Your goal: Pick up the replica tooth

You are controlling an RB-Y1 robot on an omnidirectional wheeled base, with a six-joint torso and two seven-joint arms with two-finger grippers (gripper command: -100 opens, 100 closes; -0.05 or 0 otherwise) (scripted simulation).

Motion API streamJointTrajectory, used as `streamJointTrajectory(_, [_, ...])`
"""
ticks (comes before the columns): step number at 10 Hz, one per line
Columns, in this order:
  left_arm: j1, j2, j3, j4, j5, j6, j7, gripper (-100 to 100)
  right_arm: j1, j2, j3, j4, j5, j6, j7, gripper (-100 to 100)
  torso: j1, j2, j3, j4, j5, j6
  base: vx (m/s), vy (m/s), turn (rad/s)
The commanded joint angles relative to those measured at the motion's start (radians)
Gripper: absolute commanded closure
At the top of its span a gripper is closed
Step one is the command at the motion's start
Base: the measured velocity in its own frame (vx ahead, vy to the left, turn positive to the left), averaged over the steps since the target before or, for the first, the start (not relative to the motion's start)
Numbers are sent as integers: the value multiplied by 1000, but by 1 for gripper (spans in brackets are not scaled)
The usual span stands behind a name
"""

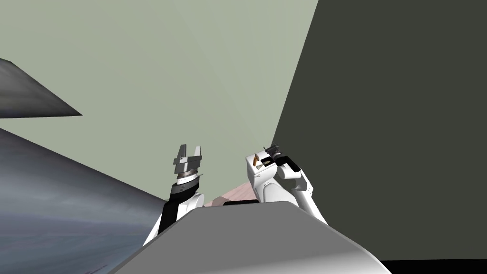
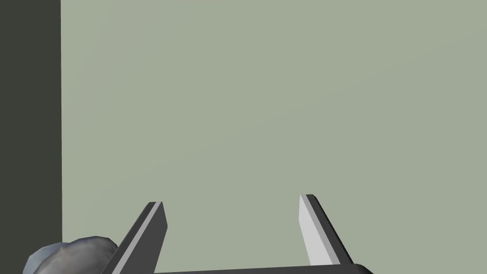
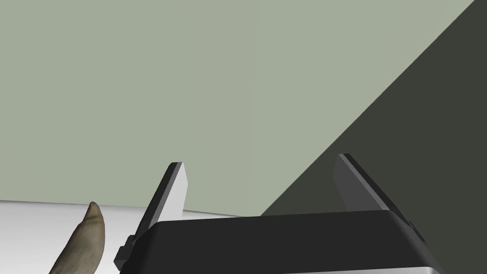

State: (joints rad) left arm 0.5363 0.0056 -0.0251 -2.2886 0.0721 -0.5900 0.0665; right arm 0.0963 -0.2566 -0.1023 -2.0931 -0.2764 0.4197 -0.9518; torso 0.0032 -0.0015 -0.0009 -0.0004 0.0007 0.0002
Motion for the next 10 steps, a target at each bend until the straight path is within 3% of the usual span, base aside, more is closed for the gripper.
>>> streamJointTrajectory(1, [0,0,0,0,0,0,0,0,-25,-33,-33,28,-12,36,-12,-100,0,0,0,0,0,0,11,49,31])
streamJointTrajectory(5, [0,0,0,0,0,0,0,0,-98,-133,-127,113,-53,139,-44,-100,0,0,0,0,0,0,17,50,58])
streamJointTrajectory(6, [0,0,0,0,0,0,0,0,-98,-133,-127,113,-53,140,-44,-100,1,0,0,0,0,0,11,41,25])
streamJointTrajectory(8, [0,0,0,0,0,0,0,0,-138,-188,-177,166,-78,202,-63,-100,0,1,1,0,0,0,7,47,76])
streamJointTrajectory(9, [0,0,0,0,0,0,0,0,-138,-188,-177,166,-78,203,-63,-100,1,1,0,0,0,0,9,41,27])
streamJointTrajectory(10, [0,0,0,0,0,0,0,0,-158,-215,-201,195,-92,237,-72,-100,0,1,0,0,0,0,11,49,55])
